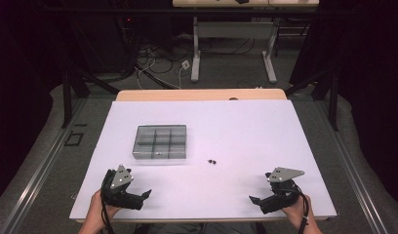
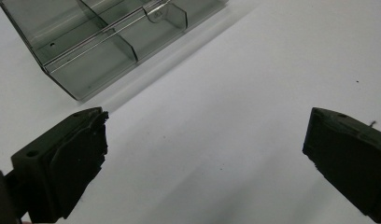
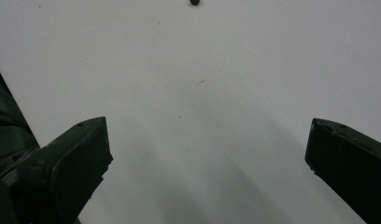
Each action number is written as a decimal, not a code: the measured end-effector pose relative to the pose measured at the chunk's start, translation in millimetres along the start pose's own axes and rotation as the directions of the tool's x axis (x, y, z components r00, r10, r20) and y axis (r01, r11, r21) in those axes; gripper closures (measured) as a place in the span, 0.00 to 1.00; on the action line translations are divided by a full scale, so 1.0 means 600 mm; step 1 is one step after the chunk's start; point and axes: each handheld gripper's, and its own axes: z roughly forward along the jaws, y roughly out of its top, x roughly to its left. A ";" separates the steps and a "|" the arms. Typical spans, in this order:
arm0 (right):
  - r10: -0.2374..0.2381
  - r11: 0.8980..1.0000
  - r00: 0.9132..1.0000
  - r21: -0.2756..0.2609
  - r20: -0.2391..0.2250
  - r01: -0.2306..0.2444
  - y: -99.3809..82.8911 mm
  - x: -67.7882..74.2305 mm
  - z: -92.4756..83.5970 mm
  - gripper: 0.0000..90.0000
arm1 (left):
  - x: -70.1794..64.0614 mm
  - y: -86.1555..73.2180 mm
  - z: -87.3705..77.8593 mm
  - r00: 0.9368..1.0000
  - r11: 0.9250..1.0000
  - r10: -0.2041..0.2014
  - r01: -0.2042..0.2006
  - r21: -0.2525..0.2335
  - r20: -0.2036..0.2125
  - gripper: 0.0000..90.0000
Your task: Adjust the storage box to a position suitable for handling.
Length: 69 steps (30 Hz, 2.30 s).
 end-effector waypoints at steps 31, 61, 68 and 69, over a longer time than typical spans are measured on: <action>0.009 1.000 1.000 -0.002 0.003 -0.009 -0.002 -0.001 0.003 0.00 | 0.023 0.028 0.026 0.994 0.994 -0.053 0.062 0.089 -0.094 0.02; 0.002 1.000 1.000 0.013 -0.008 -0.002 -0.002 -0.002 0.006 0.00 | 0.106 0.077 0.033 0.974 0.990 -0.119 0.131 0.049 -0.194 0.76; 0.010 1.000 1.000 0.006 -0.013 -0.009 -0.003 -0.002 0.007 0.00 | 0.139 0.079 0.039 0.960 0.985 -0.166 0.171 0.003 -0.225 0.94; 0.009 1.000 1.000 0.007 -0.013 -0.009 -0.003 -0.002 0.007 0.00 | 0.146 0.079 0.043 0.957 0.984 -0.176 0.180 -0.003 -0.233 0.96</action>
